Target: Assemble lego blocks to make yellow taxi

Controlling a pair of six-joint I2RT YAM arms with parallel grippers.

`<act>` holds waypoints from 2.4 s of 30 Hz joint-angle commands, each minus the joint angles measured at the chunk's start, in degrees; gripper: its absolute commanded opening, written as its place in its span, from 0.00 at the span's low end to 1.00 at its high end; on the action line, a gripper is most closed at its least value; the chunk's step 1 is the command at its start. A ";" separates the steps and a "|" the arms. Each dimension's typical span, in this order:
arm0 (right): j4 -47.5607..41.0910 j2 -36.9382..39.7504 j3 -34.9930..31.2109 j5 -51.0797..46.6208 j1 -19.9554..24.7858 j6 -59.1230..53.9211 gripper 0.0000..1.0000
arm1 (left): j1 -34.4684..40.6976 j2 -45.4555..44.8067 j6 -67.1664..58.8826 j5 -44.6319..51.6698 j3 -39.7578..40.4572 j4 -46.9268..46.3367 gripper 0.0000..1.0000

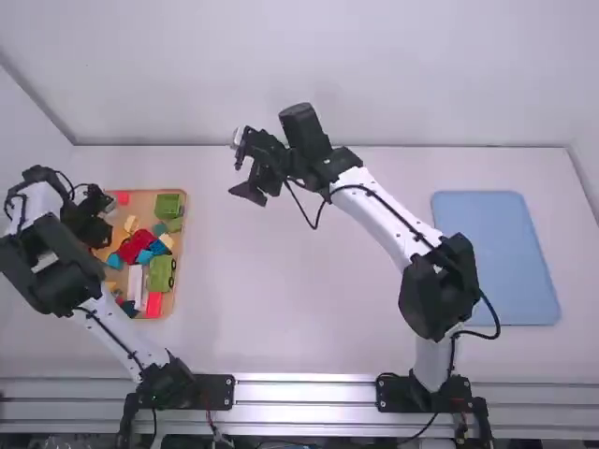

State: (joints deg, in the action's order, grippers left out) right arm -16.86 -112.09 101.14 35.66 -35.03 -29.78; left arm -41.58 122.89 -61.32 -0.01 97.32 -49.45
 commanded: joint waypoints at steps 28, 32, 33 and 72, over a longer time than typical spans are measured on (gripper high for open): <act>-0.09 -0.33 1.25 0.26 0.15 1.31 0.98 | -0.79 0.79 0.98 -2.49 -9.55 6.08 0.64; -0.09 -0.33 1.25 0.24 0.15 1.33 0.98 | -0.81 0.79 1.97 -3.41 -9.55 5.97 0.70; -0.20 -0.33 1.25 0.26 0.15 1.33 0.98 | -0.81 0.79 1.90 -4.33 -9.55 5.40 0.70; -15.34 11.65 1.25 1.99 0.00 -8.20 0.98 | 19.45 -6.23 5.18 3.69 8.26 -15.17 0.11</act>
State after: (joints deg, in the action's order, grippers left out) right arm -31.59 -105.14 101.12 41.39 -34.87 -36.49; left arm -27.09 118.67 -55.55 3.25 104.75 -65.21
